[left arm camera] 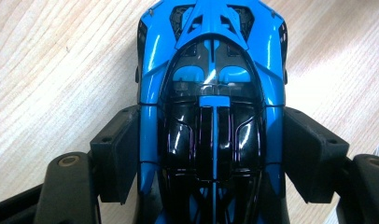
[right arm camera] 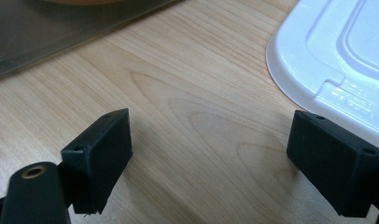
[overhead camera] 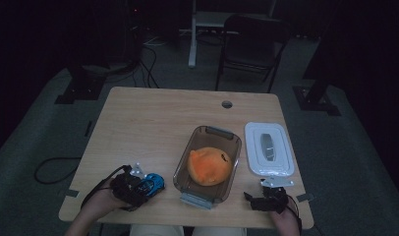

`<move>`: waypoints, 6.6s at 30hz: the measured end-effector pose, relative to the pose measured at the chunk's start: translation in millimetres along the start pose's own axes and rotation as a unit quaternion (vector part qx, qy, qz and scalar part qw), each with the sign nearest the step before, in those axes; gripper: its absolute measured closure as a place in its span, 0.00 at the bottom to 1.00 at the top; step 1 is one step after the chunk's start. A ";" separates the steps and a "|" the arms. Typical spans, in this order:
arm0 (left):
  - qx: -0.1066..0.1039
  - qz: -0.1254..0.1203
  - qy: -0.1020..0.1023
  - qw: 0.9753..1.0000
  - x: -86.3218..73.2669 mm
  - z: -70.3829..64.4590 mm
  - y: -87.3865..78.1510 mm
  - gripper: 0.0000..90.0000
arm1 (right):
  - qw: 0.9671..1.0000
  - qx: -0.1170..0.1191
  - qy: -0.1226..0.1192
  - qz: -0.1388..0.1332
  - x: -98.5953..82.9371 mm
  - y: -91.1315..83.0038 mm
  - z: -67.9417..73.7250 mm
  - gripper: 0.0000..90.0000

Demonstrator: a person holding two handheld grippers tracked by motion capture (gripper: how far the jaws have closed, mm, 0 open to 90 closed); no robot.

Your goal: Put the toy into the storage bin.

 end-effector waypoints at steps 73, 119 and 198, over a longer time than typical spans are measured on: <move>0.035 -0.063 0.021 0.997 166.1 8.8 -79.0 0.32 | 0.999 0.009 -0.026 -0.032 41.8 35.7 52.5 0.13; -0.006 -0.063 0.024 0.998 181.1 -1.2 -39.6 0.20 | 0.999 0.020 -0.028 -0.028 40.1 36.7 51.9 0.13; -0.006 -0.126 -0.045 0.991 70.1 40.5 36.0 0.00 | 0.997 -0.031 0.007 -0.066 80.7 54.7 31.4 0.17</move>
Point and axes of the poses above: each handheld gripper's, and its own axes: y roughly forward along the jaws, x roughly out of its top, z roughly to its left, the point moved 3 cm from there along y, roughly forward along the jaws, and after that the axes turned 2 degrees about x, right-handed, at the moved point
